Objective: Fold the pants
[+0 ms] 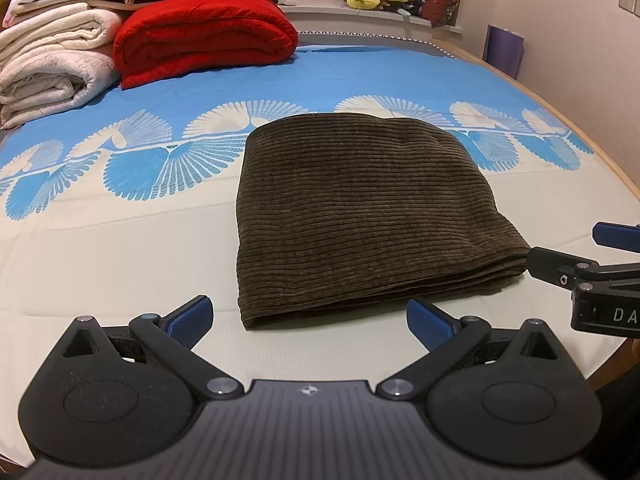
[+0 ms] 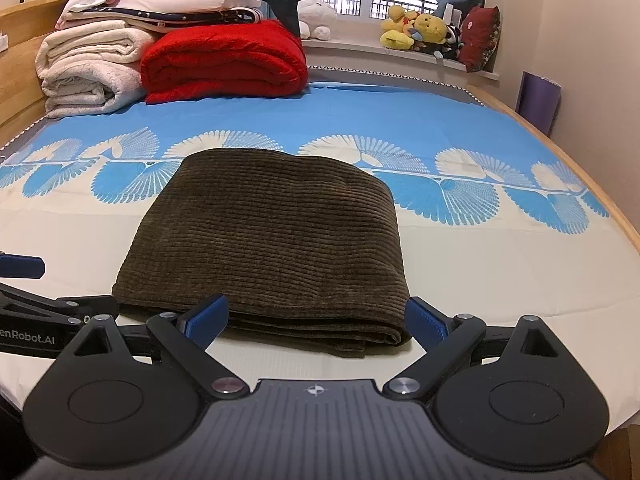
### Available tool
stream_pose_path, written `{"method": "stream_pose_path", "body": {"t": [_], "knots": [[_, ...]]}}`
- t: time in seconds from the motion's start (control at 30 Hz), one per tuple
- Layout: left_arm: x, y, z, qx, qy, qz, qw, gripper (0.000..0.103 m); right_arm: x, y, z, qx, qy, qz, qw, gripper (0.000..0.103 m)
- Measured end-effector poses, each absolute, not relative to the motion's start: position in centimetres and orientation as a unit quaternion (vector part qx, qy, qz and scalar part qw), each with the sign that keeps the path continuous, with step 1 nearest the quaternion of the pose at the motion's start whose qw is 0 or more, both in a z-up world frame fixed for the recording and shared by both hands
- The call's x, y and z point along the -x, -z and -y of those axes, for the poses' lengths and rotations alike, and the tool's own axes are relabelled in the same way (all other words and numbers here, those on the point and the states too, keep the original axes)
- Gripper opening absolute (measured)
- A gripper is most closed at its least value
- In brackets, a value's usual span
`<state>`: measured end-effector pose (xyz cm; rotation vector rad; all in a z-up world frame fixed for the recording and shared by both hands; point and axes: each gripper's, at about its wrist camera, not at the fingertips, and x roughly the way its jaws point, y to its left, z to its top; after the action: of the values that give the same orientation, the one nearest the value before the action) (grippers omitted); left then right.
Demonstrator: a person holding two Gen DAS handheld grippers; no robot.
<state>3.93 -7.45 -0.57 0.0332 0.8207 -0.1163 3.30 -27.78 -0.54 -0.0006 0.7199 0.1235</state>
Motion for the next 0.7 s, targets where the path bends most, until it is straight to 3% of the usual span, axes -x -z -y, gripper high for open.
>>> {"method": "stream_pose_path", "body": {"t": [0.7], "knots": [[-4.07, 0.25, 6.82, -0.001, 0.048, -0.394, 0.918, 0.103, -3.50, 0.49, 27.70, 0.004, -0.056, -0.344, 0.937, 0.095]]}}
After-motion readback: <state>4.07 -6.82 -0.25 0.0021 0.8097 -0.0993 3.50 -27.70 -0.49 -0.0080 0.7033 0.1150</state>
